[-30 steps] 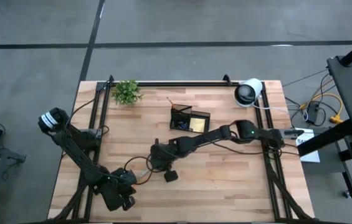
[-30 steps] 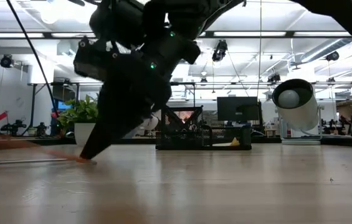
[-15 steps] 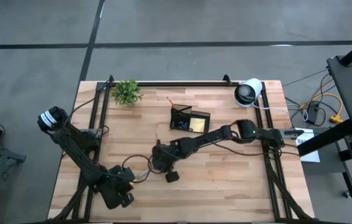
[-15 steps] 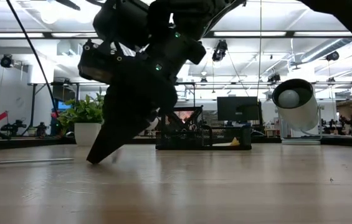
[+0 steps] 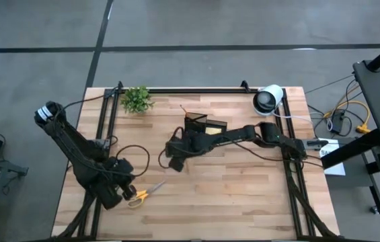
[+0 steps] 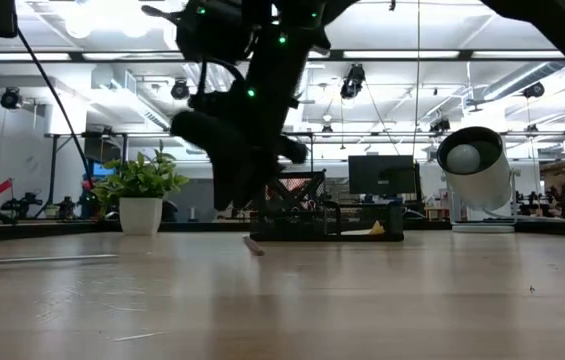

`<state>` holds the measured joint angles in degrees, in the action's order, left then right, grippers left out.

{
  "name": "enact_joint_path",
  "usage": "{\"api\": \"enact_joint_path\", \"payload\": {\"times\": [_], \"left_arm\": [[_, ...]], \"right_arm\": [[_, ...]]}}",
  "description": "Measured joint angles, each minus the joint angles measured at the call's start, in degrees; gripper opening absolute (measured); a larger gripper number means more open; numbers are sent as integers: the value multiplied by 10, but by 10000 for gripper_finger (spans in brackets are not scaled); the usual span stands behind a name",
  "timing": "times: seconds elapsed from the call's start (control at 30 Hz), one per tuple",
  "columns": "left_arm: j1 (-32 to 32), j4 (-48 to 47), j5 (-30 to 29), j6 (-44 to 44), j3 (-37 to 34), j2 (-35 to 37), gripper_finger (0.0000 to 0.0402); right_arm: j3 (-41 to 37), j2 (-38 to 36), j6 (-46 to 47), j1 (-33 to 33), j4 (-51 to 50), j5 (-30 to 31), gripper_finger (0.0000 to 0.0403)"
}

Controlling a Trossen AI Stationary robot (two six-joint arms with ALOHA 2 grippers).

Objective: Pick and place office supplies into organizer
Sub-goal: Put the orange pencil into the black desk organizer

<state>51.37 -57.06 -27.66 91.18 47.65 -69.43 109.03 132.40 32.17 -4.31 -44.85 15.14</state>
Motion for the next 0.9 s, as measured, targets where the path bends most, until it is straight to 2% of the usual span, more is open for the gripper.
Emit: {"api": "enact_joint_path", "payload": {"times": [0.1,0.3,0.47,0.6,0.8,0.9], "left_arm": [[0,0,-3,0,-24,16,39],[0,5,-2,0,-72,41,39],[0,7,-1,-35,-86,69,39],[0,11,-1,-61,-96,94,39],[0,11,-2,-65,-113,118,39],[0,12,-9,-66,-113,121,39]], "right_arm": [[-19,-1,69,6,-1,-47,156],[-55,1,124,4,8,-47,184],[-87,-1,138,-10,3,-41,184],[-98,-1,75,-33,9,-38,155],[-105,0,-155,-83,7,-39,82],[-107,0,-197,-100,-7,-40,45]]}}
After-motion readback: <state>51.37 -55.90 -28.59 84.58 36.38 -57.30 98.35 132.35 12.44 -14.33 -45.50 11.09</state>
